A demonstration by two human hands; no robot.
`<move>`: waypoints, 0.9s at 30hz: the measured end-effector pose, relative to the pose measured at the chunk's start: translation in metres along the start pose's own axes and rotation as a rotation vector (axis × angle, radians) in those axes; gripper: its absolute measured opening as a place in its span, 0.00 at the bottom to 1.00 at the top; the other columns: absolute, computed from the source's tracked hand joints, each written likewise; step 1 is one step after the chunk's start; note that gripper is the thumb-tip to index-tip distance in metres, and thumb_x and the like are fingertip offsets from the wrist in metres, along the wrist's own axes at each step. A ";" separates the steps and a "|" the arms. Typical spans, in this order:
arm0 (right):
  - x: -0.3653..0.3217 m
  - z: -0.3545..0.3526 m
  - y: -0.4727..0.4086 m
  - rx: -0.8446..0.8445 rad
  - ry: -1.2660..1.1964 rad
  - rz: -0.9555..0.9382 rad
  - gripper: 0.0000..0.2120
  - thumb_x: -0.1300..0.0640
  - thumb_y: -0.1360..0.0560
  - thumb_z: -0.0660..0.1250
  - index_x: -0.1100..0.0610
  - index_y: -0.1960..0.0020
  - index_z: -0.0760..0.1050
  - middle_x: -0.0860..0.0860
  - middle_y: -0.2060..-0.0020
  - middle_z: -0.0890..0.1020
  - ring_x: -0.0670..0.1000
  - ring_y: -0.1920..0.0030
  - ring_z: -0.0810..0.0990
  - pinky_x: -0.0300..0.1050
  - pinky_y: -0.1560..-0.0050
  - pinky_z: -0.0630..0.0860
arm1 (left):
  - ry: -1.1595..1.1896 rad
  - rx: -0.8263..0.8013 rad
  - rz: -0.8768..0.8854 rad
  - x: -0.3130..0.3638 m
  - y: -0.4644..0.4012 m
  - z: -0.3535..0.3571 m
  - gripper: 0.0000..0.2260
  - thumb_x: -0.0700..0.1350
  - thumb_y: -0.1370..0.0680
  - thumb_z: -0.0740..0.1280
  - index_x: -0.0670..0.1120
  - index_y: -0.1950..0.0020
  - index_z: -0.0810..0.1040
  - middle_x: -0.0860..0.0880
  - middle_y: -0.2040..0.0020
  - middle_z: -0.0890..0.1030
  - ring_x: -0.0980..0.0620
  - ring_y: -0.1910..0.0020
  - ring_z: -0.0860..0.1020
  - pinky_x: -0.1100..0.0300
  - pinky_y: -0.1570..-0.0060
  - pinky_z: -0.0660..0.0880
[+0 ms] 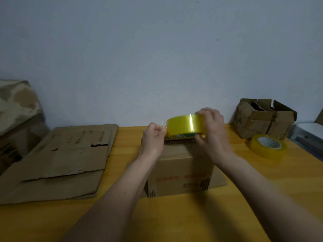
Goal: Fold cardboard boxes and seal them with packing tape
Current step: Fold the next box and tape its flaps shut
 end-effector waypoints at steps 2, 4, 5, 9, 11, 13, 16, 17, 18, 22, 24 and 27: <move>0.022 0.002 0.002 0.142 -0.418 0.285 0.28 0.60 0.26 0.69 0.56 0.30 0.62 0.54 0.36 0.68 0.50 0.38 0.69 0.46 0.39 0.69 | 0.057 -0.033 -0.046 -0.005 -0.002 0.005 0.06 0.45 0.19 0.62 0.46 0.55 0.73 0.45 0.51 0.80 0.50 0.54 0.79 0.55 0.55 0.76; 0.026 0.027 0.003 0.100 -0.677 0.469 0.25 0.55 0.22 0.66 0.53 0.29 0.61 0.50 0.41 0.71 0.48 0.41 0.71 0.41 0.45 0.69 | 0.104 -0.058 -0.099 -0.007 -0.001 0.008 0.04 0.44 0.19 0.62 0.46 0.53 0.74 0.44 0.50 0.81 0.49 0.52 0.81 0.50 0.50 0.78; 0.025 0.038 0.002 0.086 -0.758 0.500 0.24 0.56 0.22 0.66 0.52 0.29 0.61 0.49 0.43 0.72 0.48 0.42 0.73 0.41 0.47 0.69 | 0.098 -0.049 -0.113 -0.008 -0.002 0.006 0.03 0.43 0.19 0.62 0.46 0.51 0.74 0.44 0.50 0.81 0.48 0.52 0.81 0.48 0.48 0.78; 0.031 0.058 -0.002 0.082 -0.862 0.551 0.26 0.68 0.24 0.65 0.53 0.30 0.63 0.46 0.53 0.78 0.48 0.47 0.79 0.40 0.49 0.76 | -0.016 -0.009 -0.122 -0.011 -0.003 0.002 0.05 0.42 0.19 0.60 0.45 0.51 0.74 0.45 0.47 0.80 0.47 0.48 0.78 0.51 0.49 0.76; 0.033 0.054 -0.003 0.084 -0.778 0.544 0.22 0.69 0.23 0.62 0.54 0.33 0.64 0.43 0.57 0.75 0.43 0.54 0.77 0.31 0.57 0.73 | -0.115 0.019 -0.125 -0.009 -0.002 0.001 0.07 0.43 0.18 0.57 0.44 0.51 0.73 0.45 0.46 0.77 0.47 0.47 0.75 0.56 0.53 0.71; 0.032 0.049 -0.005 0.095 -0.716 0.502 0.20 0.68 0.22 0.61 0.53 0.34 0.64 0.42 0.58 0.72 0.43 0.57 0.74 0.30 0.60 0.70 | -0.139 0.079 -0.171 -0.010 -0.001 -0.008 0.07 0.42 0.18 0.56 0.43 0.49 0.74 0.44 0.46 0.76 0.46 0.48 0.74 0.56 0.54 0.70; 0.035 0.047 -0.005 0.109 -0.639 0.495 0.20 0.68 0.21 0.58 0.54 0.33 0.63 0.40 0.57 0.69 0.44 0.56 0.70 0.40 0.55 0.71 | -0.124 0.154 -0.233 -0.019 -0.004 -0.035 0.09 0.39 0.20 0.56 0.41 0.55 0.75 0.36 0.41 0.76 0.39 0.43 0.75 0.49 0.45 0.73; 0.034 0.047 -0.006 0.102 -0.612 0.484 0.20 0.68 0.21 0.58 0.54 0.32 0.62 0.39 0.57 0.69 0.44 0.56 0.70 0.42 0.53 0.71 | -0.100 0.163 -0.252 -0.021 -0.004 -0.043 0.12 0.38 0.21 0.56 0.43 0.62 0.73 0.33 0.43 0.76 0.36 0.44 0.75 0.47 0.45 0.74; 0.032 0.049 -0.007 0.093 -0.597 0.470 0.21 0.69 0.22 0.57 0.54 0.32 0.62 0.39 0.57 0.70 0.45 0.54 0.71 0.43 0.51 0.71 | -0.069 0.179 -0.261 -0.023 -0.005 -0.049 0.15 0.36 0.22 0.56 0.45 0.68 0.69 0.30 0.48 0.77 0.33 0.48 0.76 0.46 0.49 0.75; 0.023 0.058 -0.006 0.060 -0.552 0.422 0.18 0.64 0.20 0.58 0.55 0.32 0.63 0.44 0.55 0.72 0.49 0.50 0.72 0.43 0.52 0.69 | 0.187 0.217 -0.392 -0.050 -0.004 -0.054 0.12 0.33 0.25 0.56 0.44 0.67 0.68 0.45 0.63 0.72 0.47 0.60 0.73 0.54 0.61 0.70; 0.027 0.063 -0.004 0.051 -0.524 0.463 0.19 0.58 0.21 0.62 0.56 0.31 0.64 0.48 0.49 0.73 0.49 0.47 0.72 0.44 0.50 0.69 | 0.255 0.219 -0.457 -0.064 -0.003 -0.052 0.12 0.34 0.23 0.55 0.45 0.65 0.68 0.47 0.60 0.72 0.47 0.57 0.73 0.52 0.59 0.71; 0.027 0.074 -0.007 -0.077 -0.507 0.491 0.14 0.54 0.25 0.69 0.58 0.43 0.73 0.53 0.52 0.79 0.53 0.53 0.76 0.48 0.55 0.72 | 0.323 0.223 -0.548 -0.080 0.001 -0.049 0.12 0.34 0.21 0.54 0.44 0.62 0.68 0.44 0.55 0.76 0.42 0.50 0.79 0.48 0.50 0.77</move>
Point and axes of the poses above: each hand's wrist, its own y-axis away from the middle knuckle, its own z-axis out of the palm, x = y × z, the point moved 9 cm from there along -y, towards the middle knuckle
